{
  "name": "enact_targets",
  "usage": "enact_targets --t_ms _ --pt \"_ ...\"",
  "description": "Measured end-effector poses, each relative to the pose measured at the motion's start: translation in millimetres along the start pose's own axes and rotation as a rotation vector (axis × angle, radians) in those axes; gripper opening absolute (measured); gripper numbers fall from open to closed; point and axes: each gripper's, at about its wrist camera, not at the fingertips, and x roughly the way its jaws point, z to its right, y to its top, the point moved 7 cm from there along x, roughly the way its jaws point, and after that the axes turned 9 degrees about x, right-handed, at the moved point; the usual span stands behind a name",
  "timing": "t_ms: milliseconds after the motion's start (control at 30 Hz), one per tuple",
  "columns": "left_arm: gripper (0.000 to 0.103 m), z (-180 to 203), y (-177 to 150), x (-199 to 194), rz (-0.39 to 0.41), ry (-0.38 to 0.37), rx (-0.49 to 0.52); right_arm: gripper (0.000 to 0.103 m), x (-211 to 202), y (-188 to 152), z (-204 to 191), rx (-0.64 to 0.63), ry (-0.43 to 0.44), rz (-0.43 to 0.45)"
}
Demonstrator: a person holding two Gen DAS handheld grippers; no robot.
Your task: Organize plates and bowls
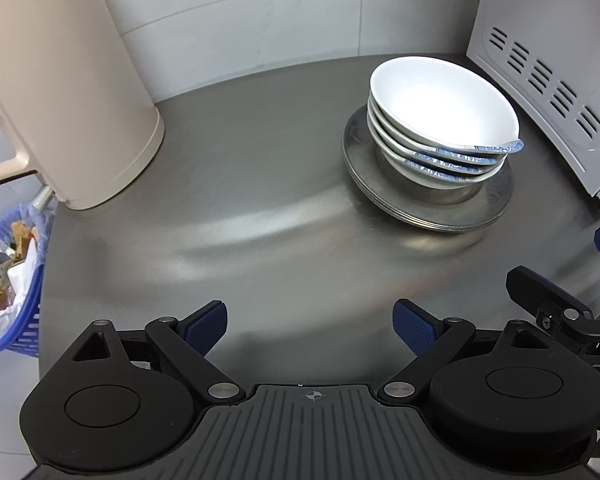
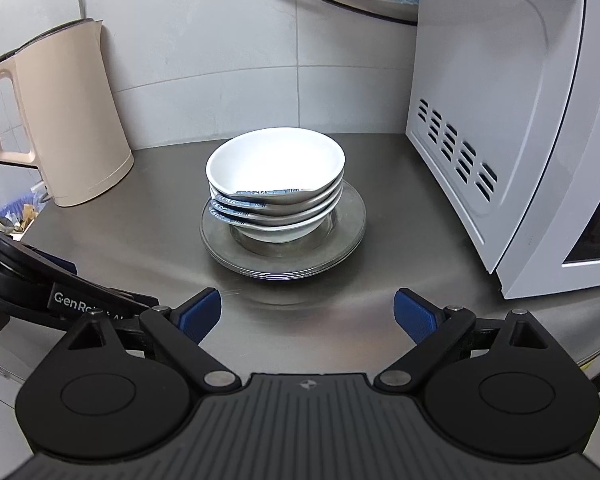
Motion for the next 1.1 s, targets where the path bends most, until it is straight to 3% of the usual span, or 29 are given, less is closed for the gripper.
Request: enact_targets --t_ms 367,1100 --pt "0.103 -0.6 1.0 2.5 -0.016 0.003 0.003 0.097 -0.9 4.5 -1.3 0.003 -0.014 0.019" --pt "0.103 -8.2 -1.0 9.3 -0.034 0.002 0.007 0.097 7.1 4.8 -7.4 0.012 0.020 -0.029"
